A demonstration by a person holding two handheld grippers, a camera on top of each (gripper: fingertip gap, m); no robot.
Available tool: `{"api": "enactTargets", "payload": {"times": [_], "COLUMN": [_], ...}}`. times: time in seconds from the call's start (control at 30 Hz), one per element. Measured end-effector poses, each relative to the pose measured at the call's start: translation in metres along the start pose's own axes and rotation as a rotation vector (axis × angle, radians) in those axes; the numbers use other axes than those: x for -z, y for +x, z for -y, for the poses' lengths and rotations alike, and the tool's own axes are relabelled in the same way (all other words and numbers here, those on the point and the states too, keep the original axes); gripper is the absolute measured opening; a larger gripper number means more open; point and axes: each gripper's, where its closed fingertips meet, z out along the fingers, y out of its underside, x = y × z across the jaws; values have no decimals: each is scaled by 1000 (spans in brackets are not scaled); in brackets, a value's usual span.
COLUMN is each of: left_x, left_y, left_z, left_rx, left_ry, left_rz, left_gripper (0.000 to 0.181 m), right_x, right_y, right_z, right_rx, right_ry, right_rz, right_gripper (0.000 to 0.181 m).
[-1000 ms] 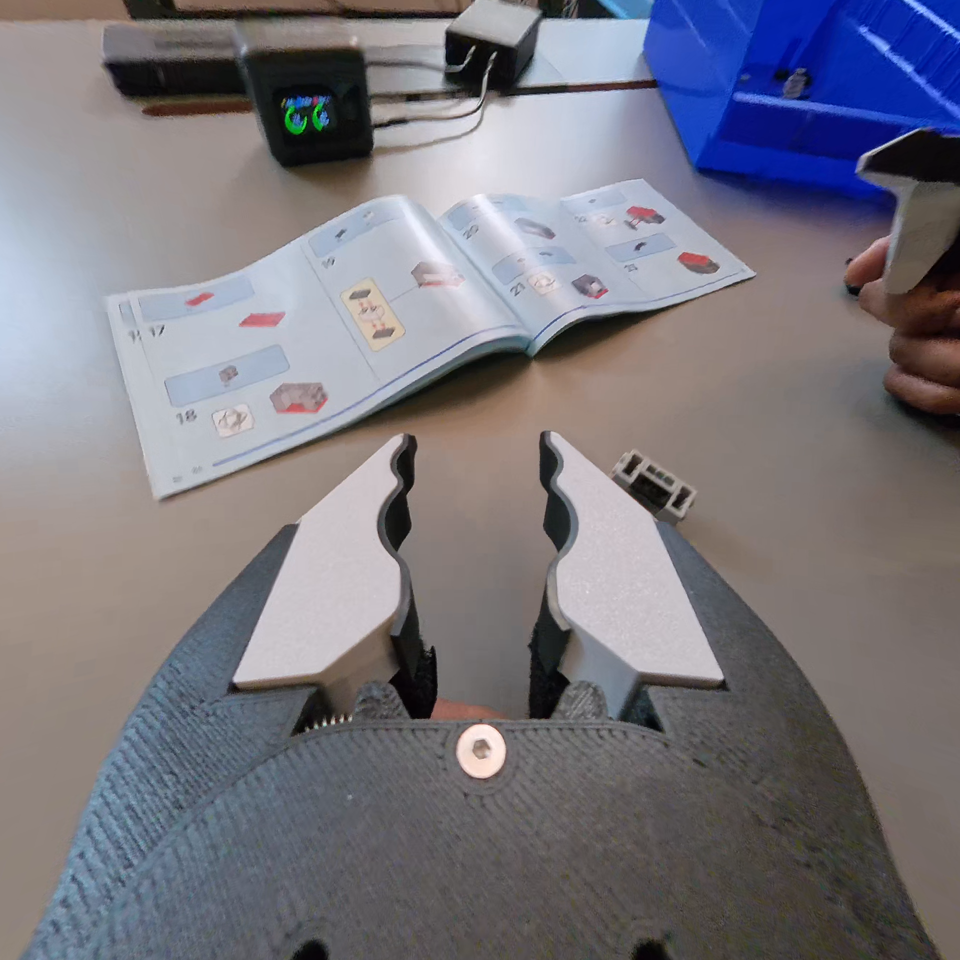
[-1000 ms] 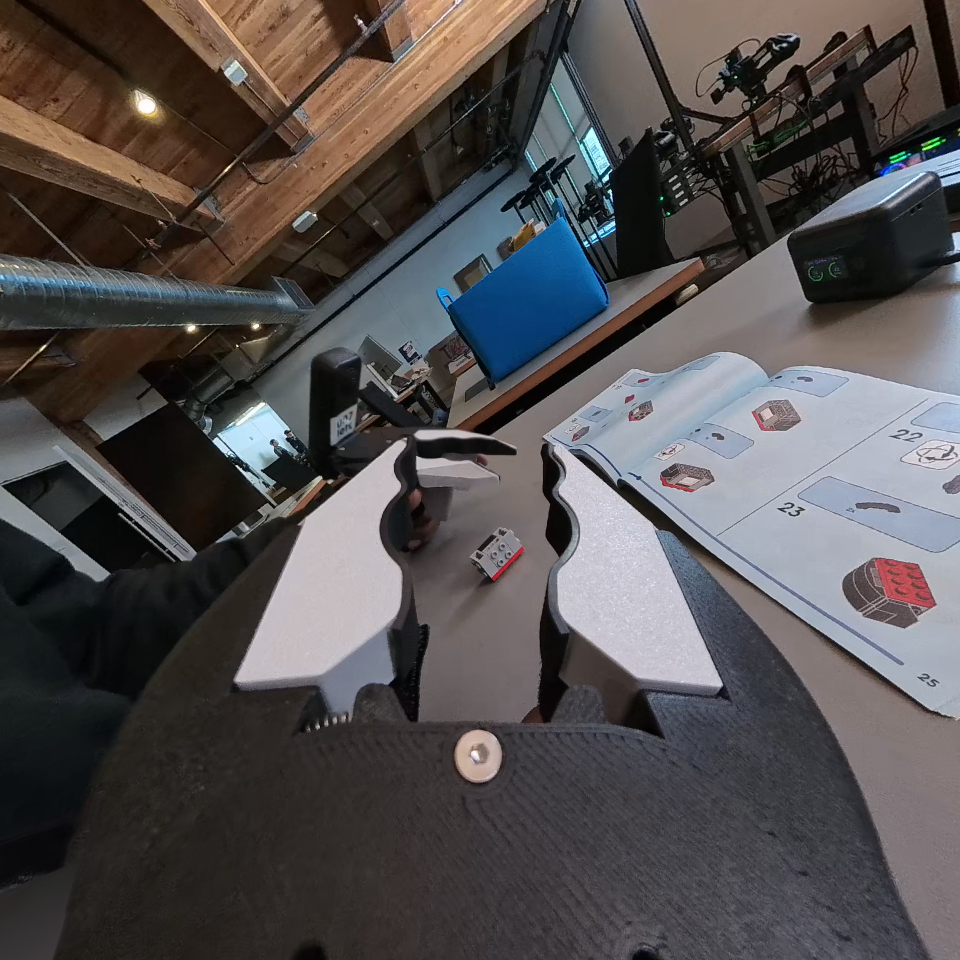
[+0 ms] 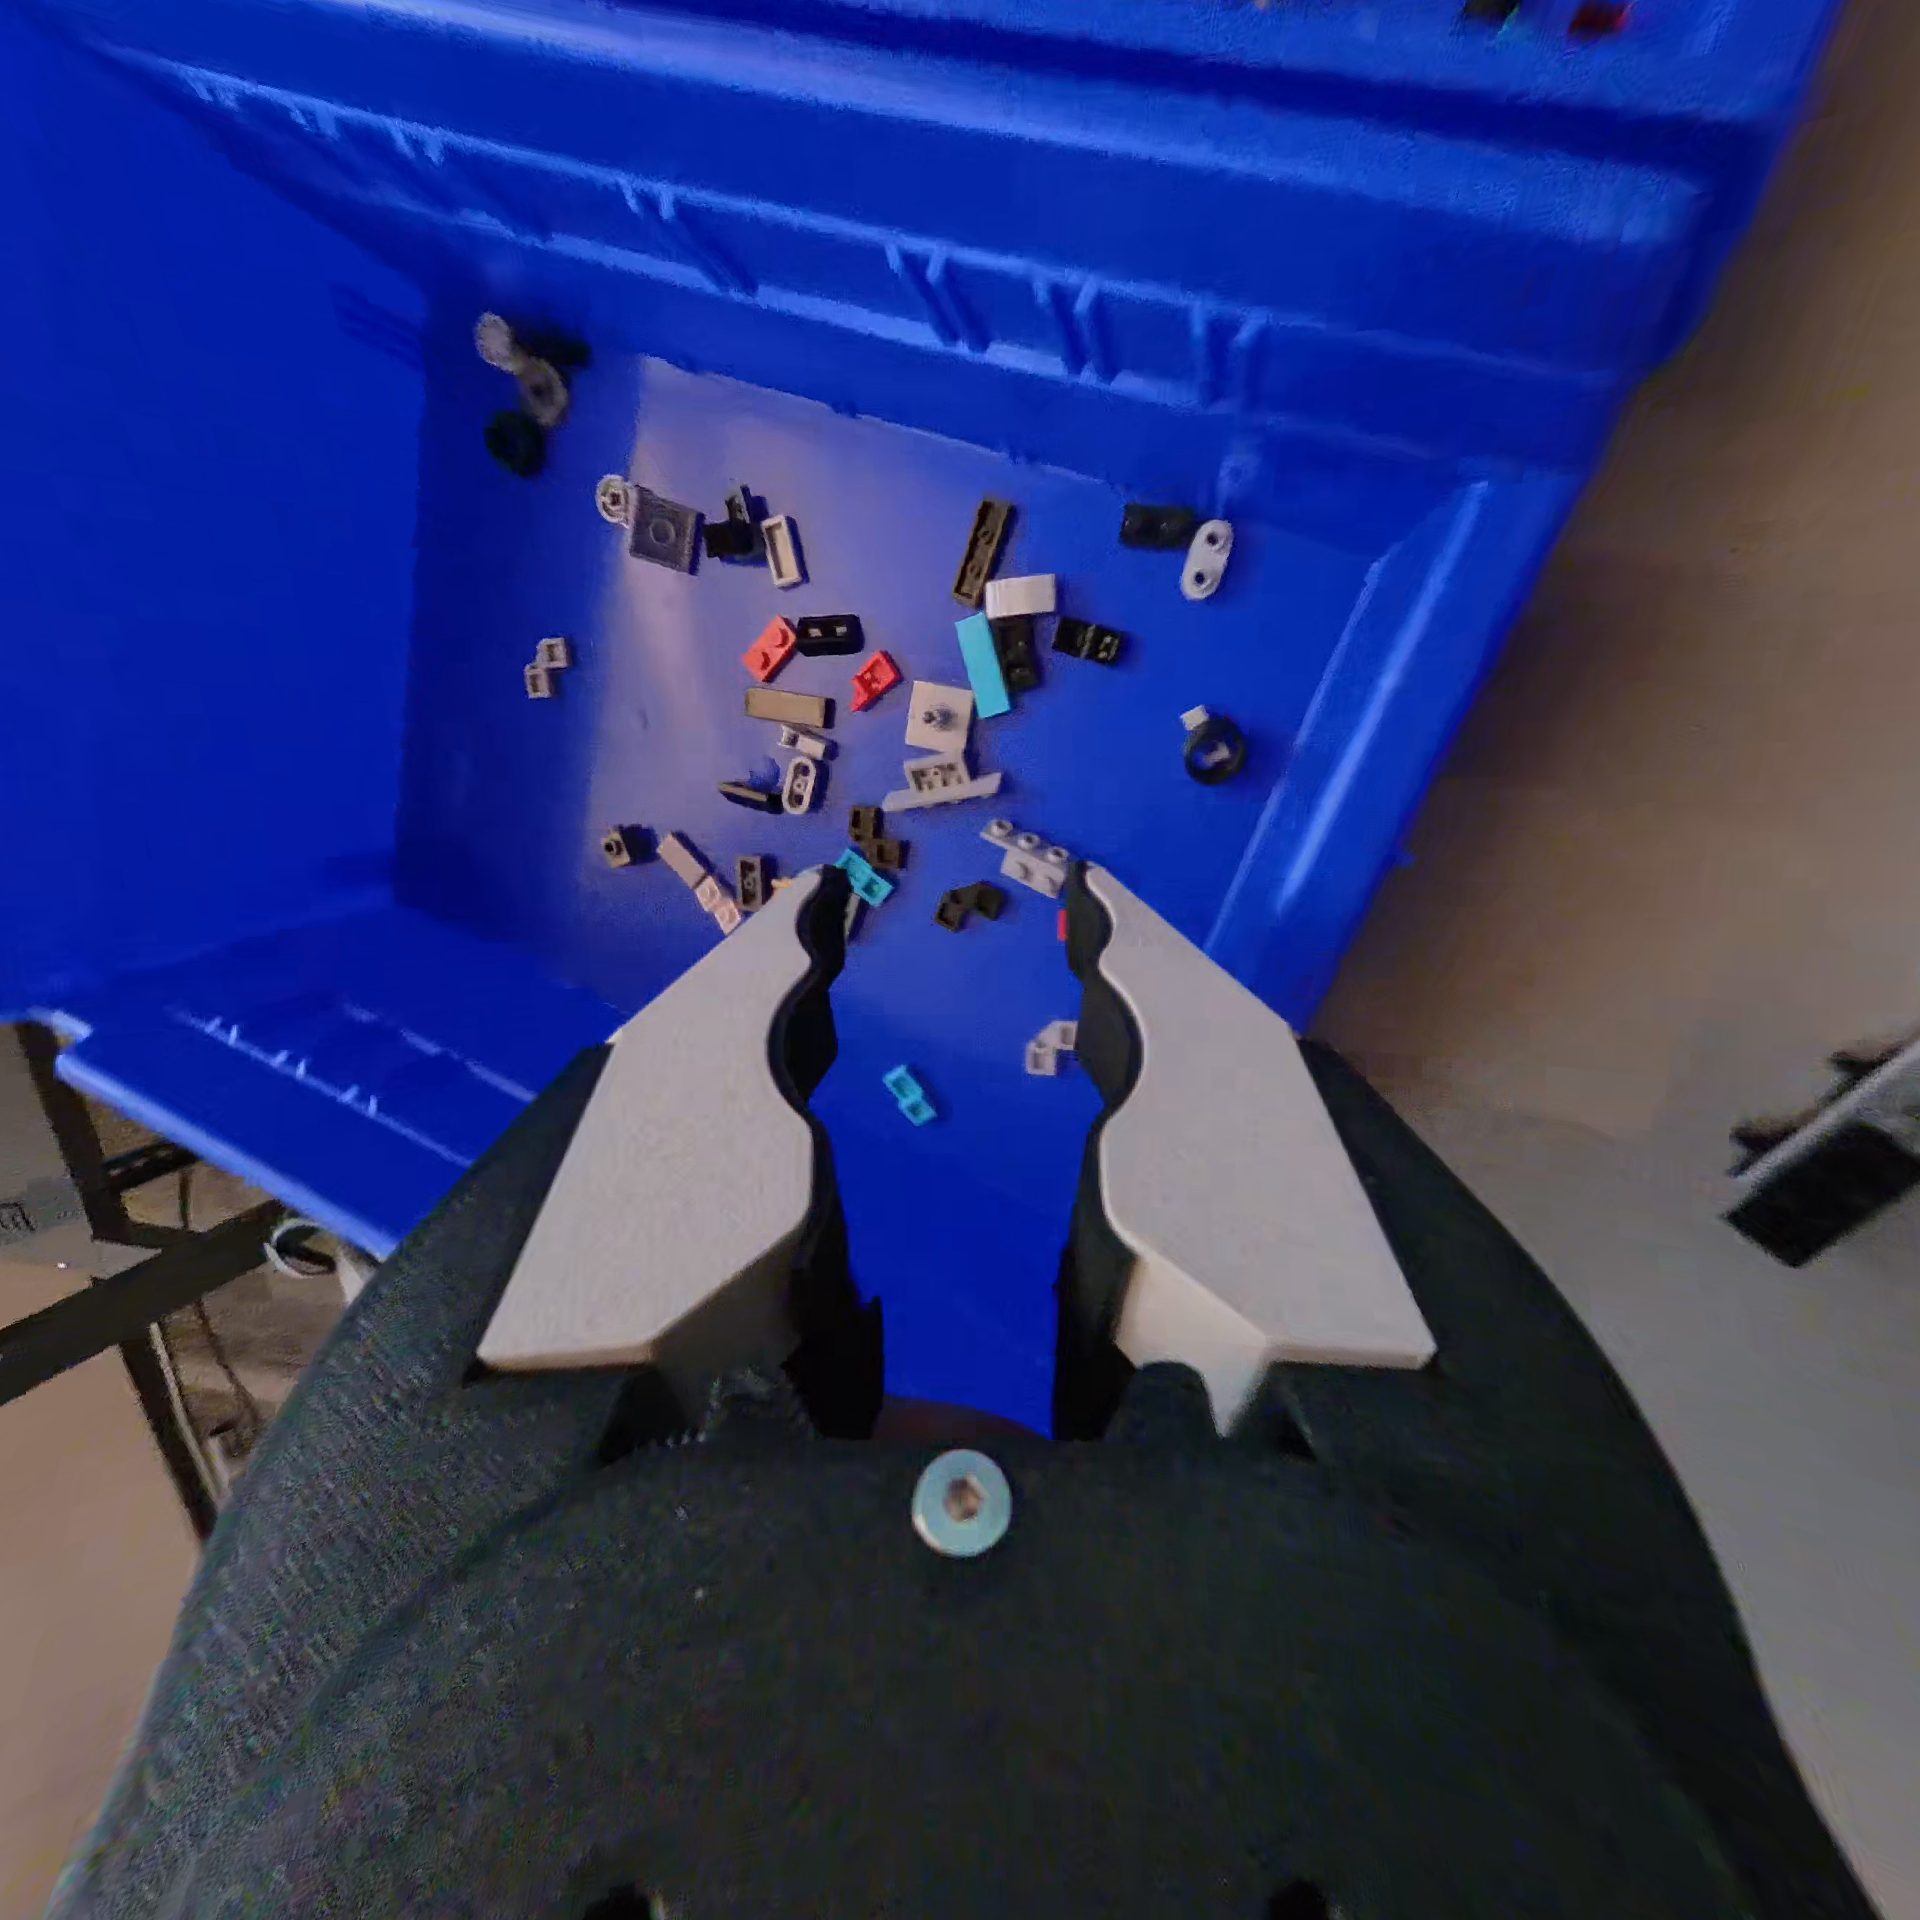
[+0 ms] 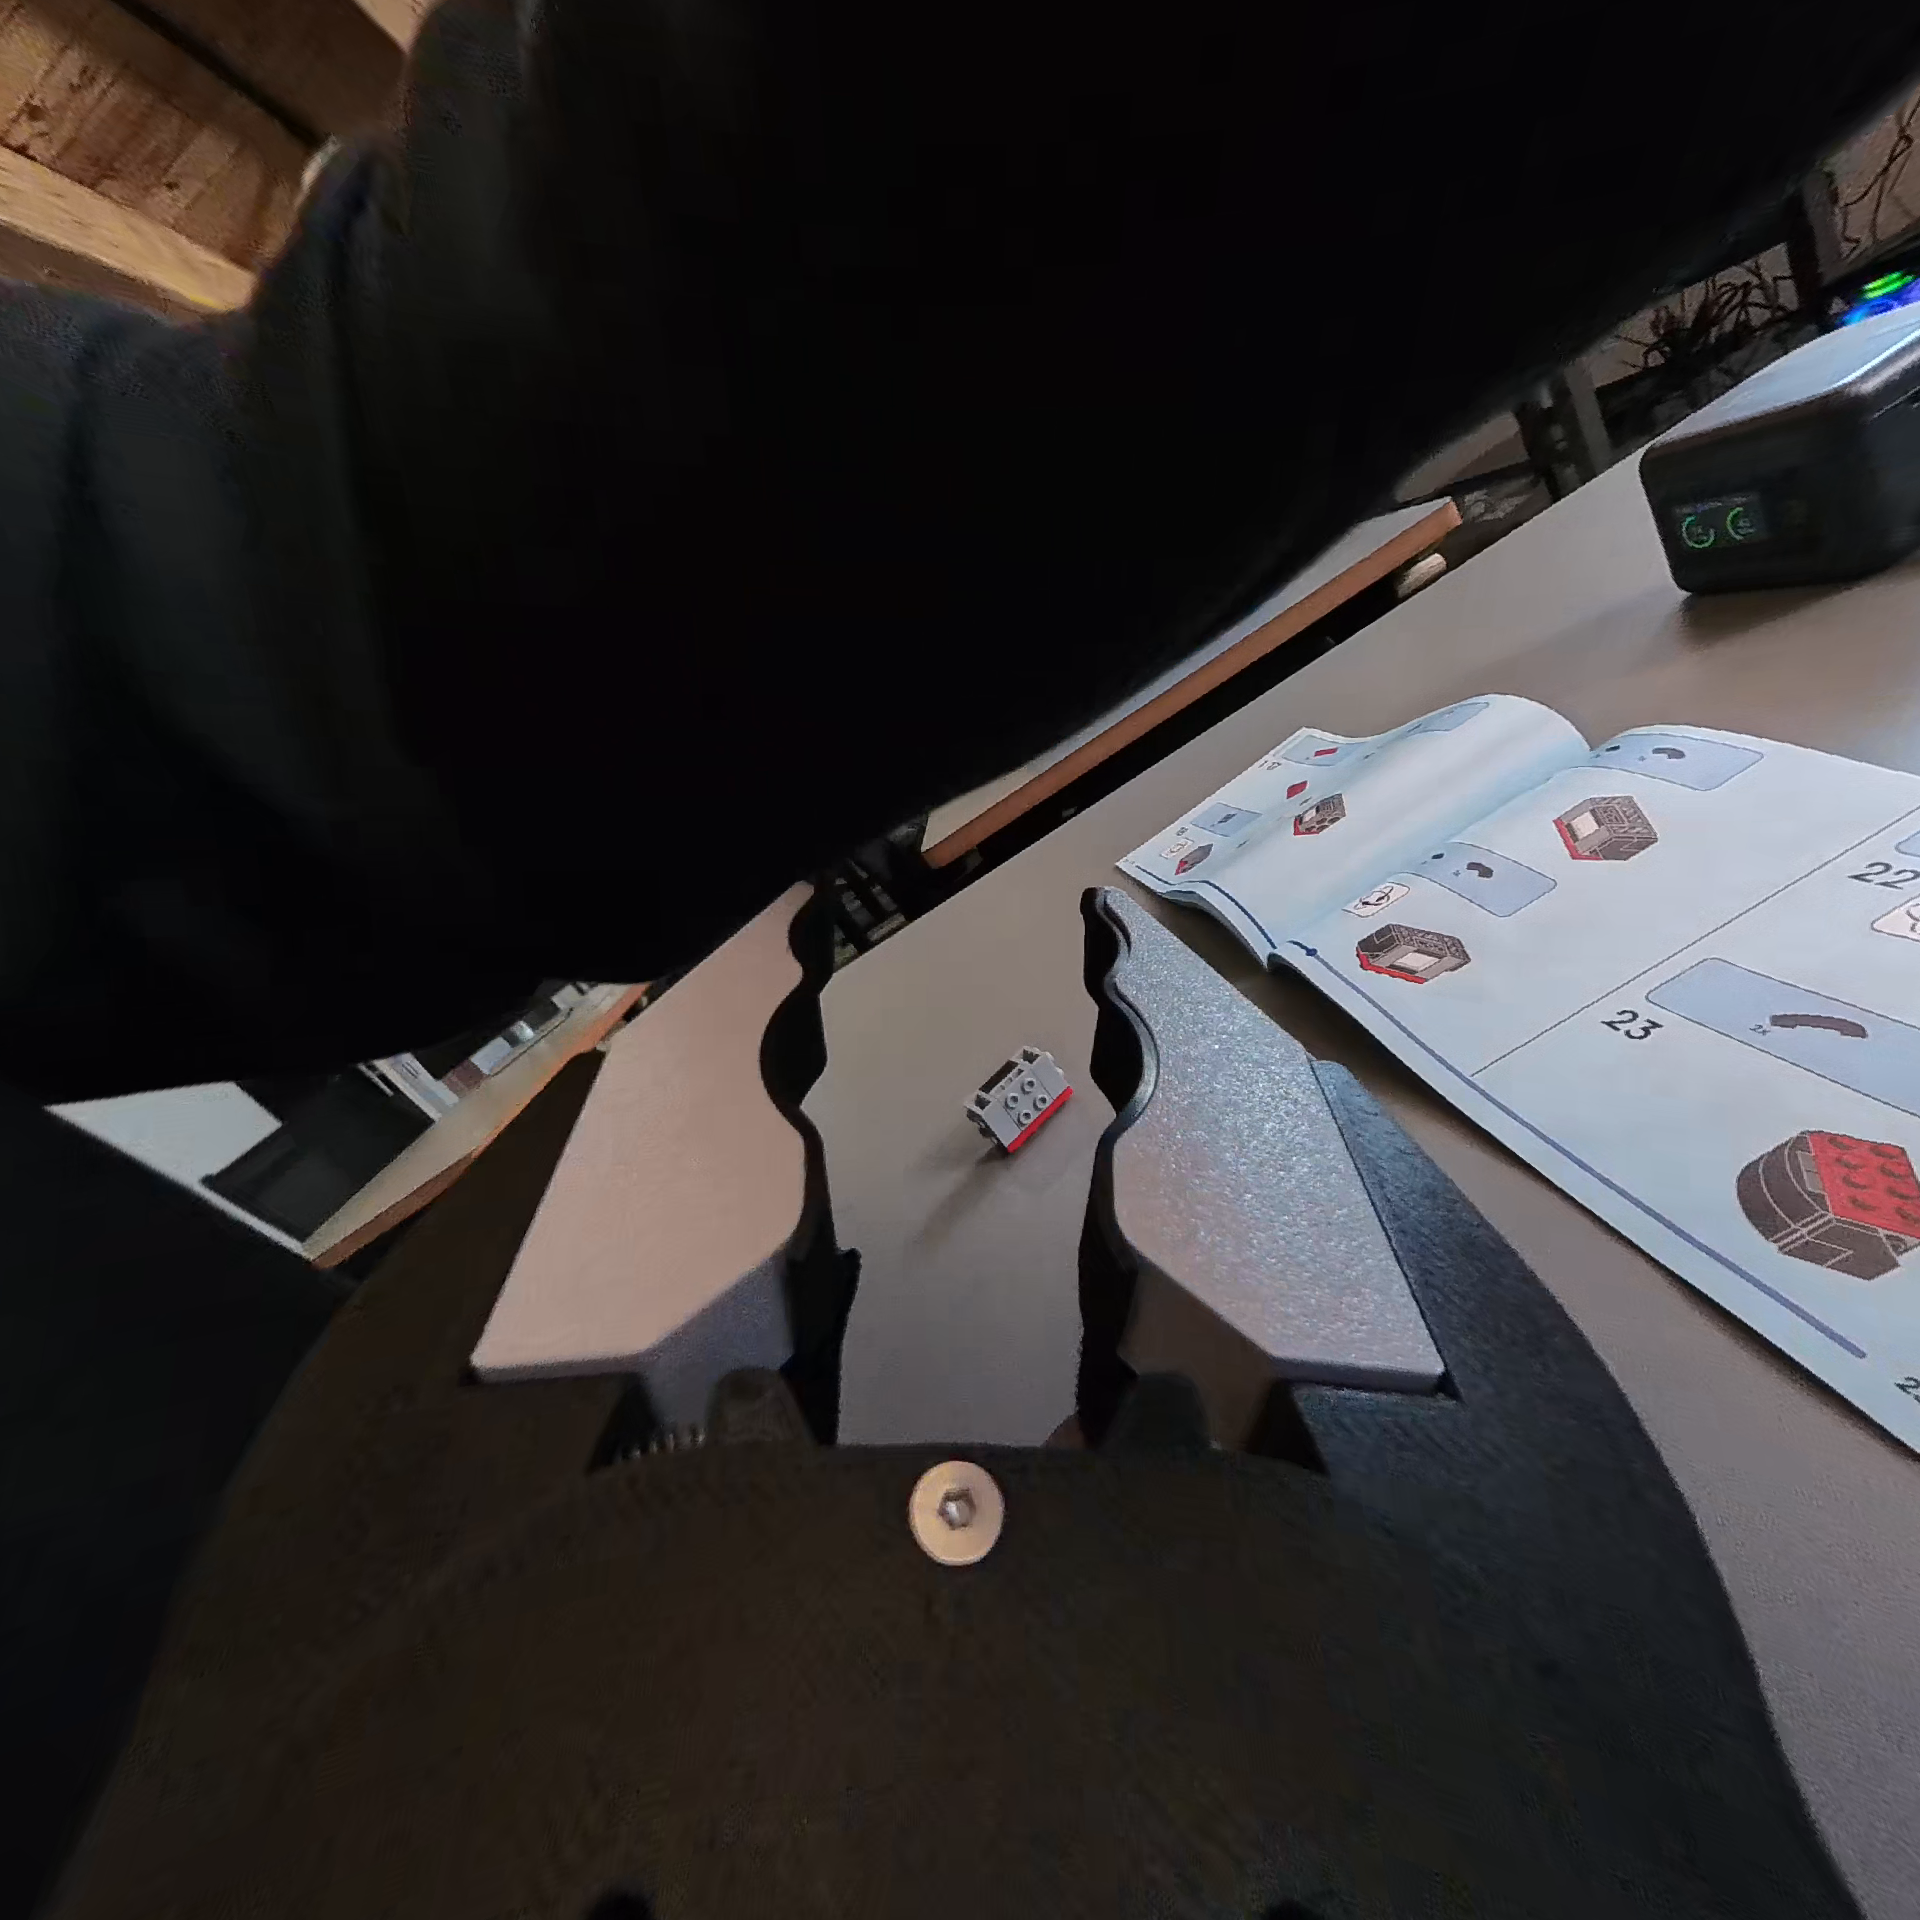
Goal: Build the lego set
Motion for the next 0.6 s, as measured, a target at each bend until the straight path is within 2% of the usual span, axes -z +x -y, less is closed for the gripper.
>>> {"api": "enactTargets", "payload": {"times": [0.1,0.23,0.37,0.6], "left_x": [-20,-32,-38,-46], "left_y": [-8,2,6,2], "left_z": [-12,-24,-27,-33], "left_rx": [-46,-149,-250,-342], "left_ry": [-95,-176,-189,-234], "left_rz": [-54,-154,-194,-211], "left_gripper": [38,33,23,23], "right_x": [0,1,0,0], "right_y": [0,-1,-1,-1], "right_z": [1,1,1,1], "right_rx": [-11,-24,-38,-40], "right_ry": [3,1,-2,-3], "right_rz": [8,23,33,34], "right_gripper": [48,48,48,48]}}
